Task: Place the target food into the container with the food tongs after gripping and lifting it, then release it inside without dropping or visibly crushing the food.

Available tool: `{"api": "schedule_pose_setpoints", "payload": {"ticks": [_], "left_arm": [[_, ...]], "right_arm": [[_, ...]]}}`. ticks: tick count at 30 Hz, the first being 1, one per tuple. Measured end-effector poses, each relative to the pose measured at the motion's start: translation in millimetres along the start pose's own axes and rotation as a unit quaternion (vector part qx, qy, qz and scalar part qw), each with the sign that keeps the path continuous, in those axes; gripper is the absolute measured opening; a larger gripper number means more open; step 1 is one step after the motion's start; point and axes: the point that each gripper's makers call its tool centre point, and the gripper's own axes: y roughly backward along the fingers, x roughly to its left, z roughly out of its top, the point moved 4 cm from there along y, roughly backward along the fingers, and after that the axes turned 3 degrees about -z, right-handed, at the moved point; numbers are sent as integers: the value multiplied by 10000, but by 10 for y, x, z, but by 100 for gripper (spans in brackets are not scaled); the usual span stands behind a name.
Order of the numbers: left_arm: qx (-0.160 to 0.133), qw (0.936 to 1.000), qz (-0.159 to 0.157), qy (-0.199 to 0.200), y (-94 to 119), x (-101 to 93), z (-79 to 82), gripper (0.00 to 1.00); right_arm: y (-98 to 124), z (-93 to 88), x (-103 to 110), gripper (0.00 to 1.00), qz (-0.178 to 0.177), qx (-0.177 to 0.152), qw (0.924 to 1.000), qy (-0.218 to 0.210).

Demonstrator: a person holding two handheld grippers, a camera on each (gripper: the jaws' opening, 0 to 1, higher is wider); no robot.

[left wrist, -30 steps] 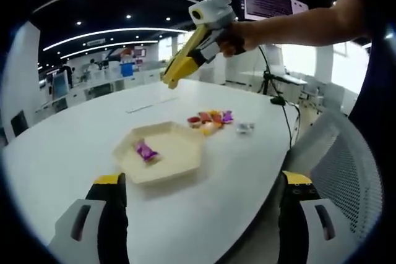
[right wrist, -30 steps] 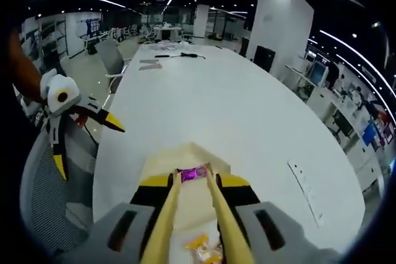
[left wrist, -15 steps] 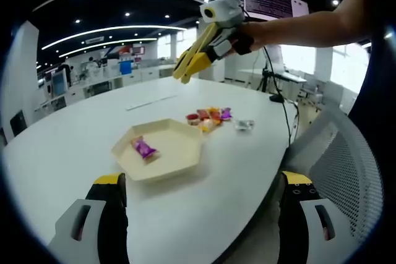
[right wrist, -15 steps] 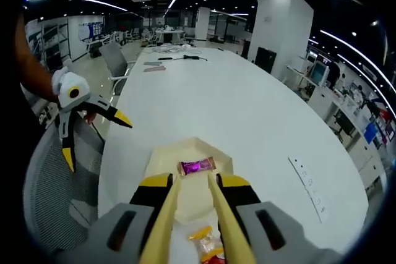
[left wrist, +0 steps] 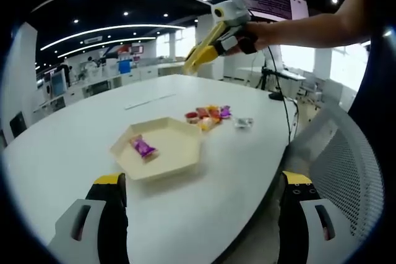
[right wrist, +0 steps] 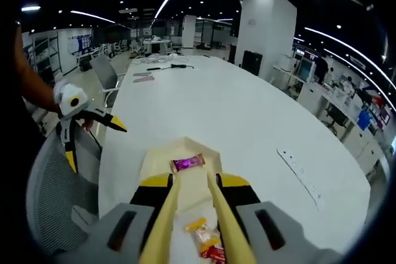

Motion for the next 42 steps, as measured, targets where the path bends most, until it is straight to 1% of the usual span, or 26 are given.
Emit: {"api": "schedule_pose_setpoints", "payload": {"ticks": [6,11,17,32,34,35,38,42], "left_arm": [[24,10000,-3,-11,-7,1,-2,99],[36,10000,-3,-17,-11,5,-8,99],[39,10000,11,-6,-11,14,-10,99],[60,10000,54,5,-11,29,-13,99],[62,10000,53,10,-11,28,-14,99],[58,10000,50,17,-12,27,-13,99],[72,10000,54,14,-12,29,-18,99],[91,9999,49,6,-14,25,-22,99]], "right_arm": [[121,-92,-50,27,-98,38,9999,-51],[173,-188,-92,27,-161,141,9998,34],[215,-256,-127,28,-180,146,9997,55],[241,-381,-181,28,-207,135,9997,-45],[232,-425,-181,28,-195,180,9996,-4],[221,-467,-181,28,-198,260,9994,63],[195,-534,-179,28,-176,318,9993,119],[138,-642,-176,28,-145,408,9990,125]]}}
